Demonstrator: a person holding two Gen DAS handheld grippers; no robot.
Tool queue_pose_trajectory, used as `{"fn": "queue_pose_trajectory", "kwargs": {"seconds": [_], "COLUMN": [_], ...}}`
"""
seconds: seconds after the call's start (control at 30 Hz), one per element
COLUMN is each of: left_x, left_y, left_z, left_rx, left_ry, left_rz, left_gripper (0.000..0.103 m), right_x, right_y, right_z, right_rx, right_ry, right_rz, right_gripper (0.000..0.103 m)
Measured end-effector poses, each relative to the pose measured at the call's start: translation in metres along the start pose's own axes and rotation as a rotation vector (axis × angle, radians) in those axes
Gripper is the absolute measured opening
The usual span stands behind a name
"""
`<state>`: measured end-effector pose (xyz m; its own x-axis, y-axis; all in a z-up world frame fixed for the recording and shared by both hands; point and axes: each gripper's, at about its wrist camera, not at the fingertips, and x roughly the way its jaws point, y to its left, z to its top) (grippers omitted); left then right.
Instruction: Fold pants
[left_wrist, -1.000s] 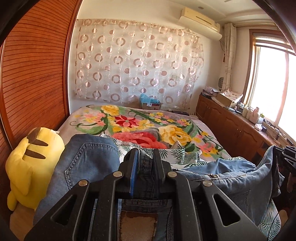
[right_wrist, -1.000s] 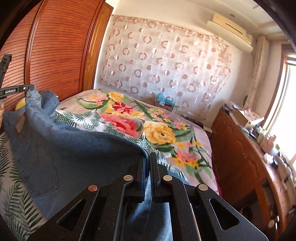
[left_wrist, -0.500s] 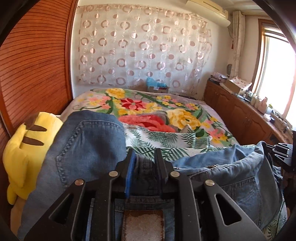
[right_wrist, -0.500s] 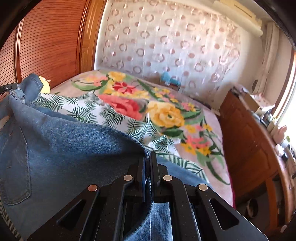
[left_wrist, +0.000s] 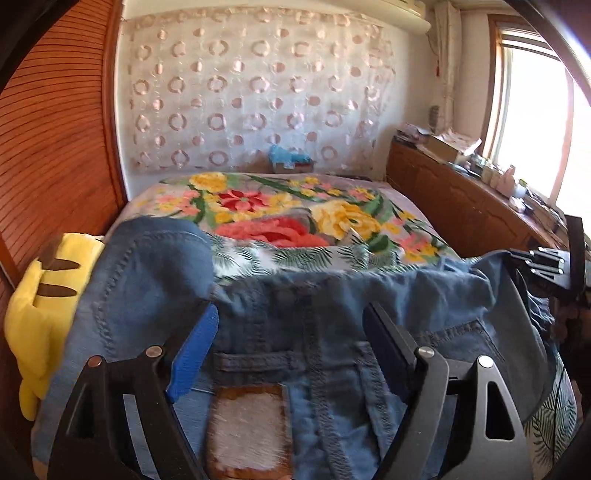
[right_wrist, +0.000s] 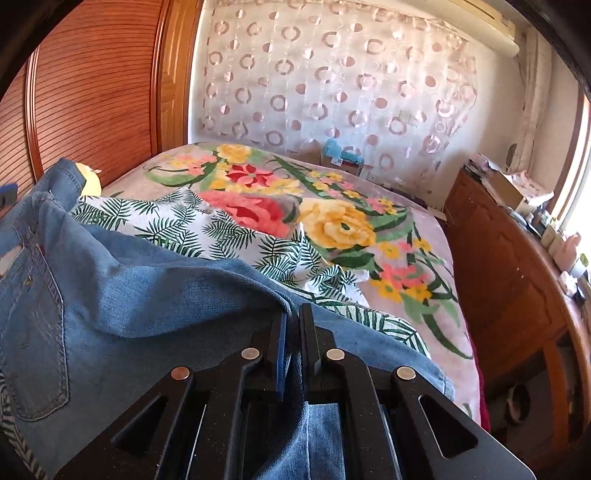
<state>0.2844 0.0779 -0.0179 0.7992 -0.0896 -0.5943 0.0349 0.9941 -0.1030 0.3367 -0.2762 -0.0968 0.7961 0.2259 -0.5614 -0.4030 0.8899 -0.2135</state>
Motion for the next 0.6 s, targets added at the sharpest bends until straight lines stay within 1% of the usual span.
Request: {"fn": "queue_pose_trajectory", "kwargs": {"seconds": [0.03,0.07,0.1,0.13,0.17,0.27,0.37,0.47,0.6], "left_x": [0.002,0.004,0.006,0.007,0.010,0.016,0.024,0.030,0.031], "left_y": [-0.009,-0.014,-0.021,-0.026,-0.032,-0.045,-0.053,-0.056,-0.059], "left_z": [-0.003,-0.006,-0.009,-0.011,-0.015,-0.022,-0.029,-0.033,-0.038], "left_rx": [0.016,0.026,0.038,0.048,0.061,0.099,0.123,0.139,0.155], "left_ry": [0.011,0.017,0.025,0.031,0.043,0.075,0.107,0.136,0.141], "left_rz": [-0.022,-0.035,-0.051,-0.065,-0.083,-0.108,-0.121,-0.118,-0.110], "left_gripper": [0.081,0.081,0.081,0.081,0.081,0.081,0.081,0.081,0.081], "right_x": [-0.003,-0.006,-0.009,-0.012,-0.017,-0.033,-0.048,-0.060,-0.069], "right_y": [0.002,0.000,-0.001,-0.003,-0.005,-0.008,-0.007,-0.005,-0.005], "right_z": [-0.003,-0.004,-0.005,-0.007,-0.009,-0.017,-0.029,-0.042,-0.059], "right_rx": [0.010,0.022,0.035,0.050,0.065,0.101,0.106,0.103,0.129], "right_ry": [-0.003,-0.004,-0.003,-0.002,-0.002,-0.003,0.017,0.049,0.094], "right_rz": [0.000,0.003,0.006,0.007,0.008,0.010,0.011,0.007,0.012], "right_gripper": [0.020,0.030,0.037,0.047,0.049,0.049,0.049,0.049,0.049]}}
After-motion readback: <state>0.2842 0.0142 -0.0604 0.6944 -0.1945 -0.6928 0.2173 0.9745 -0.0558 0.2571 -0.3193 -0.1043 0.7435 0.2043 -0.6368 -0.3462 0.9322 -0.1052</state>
